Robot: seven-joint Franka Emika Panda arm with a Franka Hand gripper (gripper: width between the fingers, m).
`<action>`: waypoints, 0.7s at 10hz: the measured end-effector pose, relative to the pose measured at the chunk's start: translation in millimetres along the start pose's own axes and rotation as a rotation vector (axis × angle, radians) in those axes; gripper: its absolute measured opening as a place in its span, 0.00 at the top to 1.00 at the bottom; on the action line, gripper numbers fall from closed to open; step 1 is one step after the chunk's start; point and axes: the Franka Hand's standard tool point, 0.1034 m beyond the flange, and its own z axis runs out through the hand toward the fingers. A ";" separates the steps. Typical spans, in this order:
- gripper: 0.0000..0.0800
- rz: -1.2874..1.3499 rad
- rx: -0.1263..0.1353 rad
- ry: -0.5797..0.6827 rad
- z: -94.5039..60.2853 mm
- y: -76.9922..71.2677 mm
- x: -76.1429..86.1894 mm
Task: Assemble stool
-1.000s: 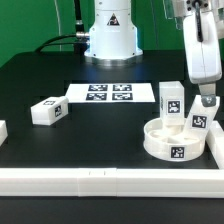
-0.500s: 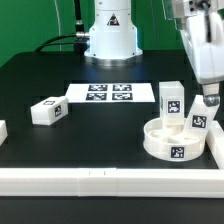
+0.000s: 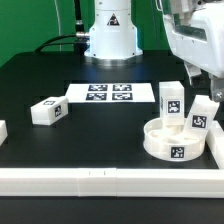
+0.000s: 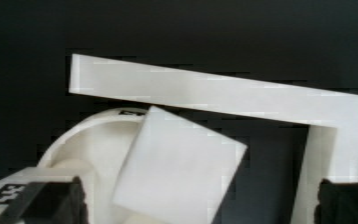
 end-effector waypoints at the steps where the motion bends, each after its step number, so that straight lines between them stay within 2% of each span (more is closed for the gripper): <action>1: 0.19 -0.122 -0.017 0.004 -0.1 1.5 -0.3; 2: 0.19 -0.330 -0.074 0.014 -2.7 3.5 -2.3; 5: 0.19 -0.757 -0.081 0.013 -5.1 -1.0 -2.0; 7: 0.19 -0.876 -0.083 0.007 -4.9 -0.8 -1.4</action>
Offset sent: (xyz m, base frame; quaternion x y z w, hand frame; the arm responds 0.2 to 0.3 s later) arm 0.0066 0.0041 0.0038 0.0023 -0.0102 -0.3247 0.9458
